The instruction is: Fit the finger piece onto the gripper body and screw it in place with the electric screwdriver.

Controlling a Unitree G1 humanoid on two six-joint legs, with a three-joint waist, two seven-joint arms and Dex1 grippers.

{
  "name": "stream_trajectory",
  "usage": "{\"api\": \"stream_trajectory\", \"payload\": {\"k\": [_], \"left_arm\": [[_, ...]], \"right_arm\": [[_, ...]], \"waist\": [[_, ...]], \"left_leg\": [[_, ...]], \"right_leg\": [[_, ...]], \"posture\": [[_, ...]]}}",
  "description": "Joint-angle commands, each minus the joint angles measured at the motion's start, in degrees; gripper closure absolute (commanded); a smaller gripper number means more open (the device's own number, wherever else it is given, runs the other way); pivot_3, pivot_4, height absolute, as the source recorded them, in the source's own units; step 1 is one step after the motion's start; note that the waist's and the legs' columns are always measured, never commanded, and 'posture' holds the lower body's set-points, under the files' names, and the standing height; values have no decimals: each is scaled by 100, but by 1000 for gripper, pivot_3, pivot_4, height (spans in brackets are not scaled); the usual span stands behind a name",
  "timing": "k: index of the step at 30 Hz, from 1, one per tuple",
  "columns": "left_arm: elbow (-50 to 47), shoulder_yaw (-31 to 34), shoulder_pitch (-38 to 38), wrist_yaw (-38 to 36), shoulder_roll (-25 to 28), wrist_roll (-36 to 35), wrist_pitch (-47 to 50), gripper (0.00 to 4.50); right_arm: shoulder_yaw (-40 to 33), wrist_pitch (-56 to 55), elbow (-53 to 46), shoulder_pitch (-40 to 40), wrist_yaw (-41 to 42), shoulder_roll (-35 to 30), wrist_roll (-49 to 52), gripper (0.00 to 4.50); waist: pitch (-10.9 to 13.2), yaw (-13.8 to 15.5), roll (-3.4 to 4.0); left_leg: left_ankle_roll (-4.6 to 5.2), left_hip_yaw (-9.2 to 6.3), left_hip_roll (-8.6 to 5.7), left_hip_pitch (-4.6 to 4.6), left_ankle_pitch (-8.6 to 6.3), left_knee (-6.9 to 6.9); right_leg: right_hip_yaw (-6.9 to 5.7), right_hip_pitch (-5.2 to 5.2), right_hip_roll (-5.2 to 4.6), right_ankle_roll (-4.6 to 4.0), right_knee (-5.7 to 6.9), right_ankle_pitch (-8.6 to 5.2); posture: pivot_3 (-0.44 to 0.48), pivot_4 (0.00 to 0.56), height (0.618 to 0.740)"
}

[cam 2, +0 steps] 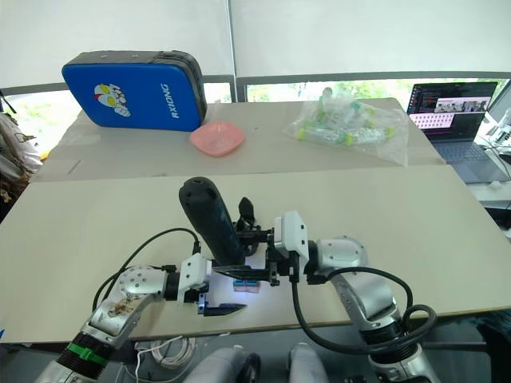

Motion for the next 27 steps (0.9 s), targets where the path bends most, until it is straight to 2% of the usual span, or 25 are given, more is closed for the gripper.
{"api": "stream_trajectory", "payload": {"k": [1,27], "left_arm": [[176,-141,75,90,34,241,121,52],[129,-122,89,131,47,243,195,52]], "right_arm": [[-43,-192,-165,-181,8,79,105,2559],[7,-125,-79,-161,83,75,57,2559]], "waist": [[0,0,0],[0,1,0]], "left_leg": [[0,0,0,0,0,0],[1,0,0,-1,-1,-1]], "right_leg": [[0,0,0,0,0,0],[1,0,-1,2,-2,-1]], "posture": [[0,150,740],[0,150,740]]}}
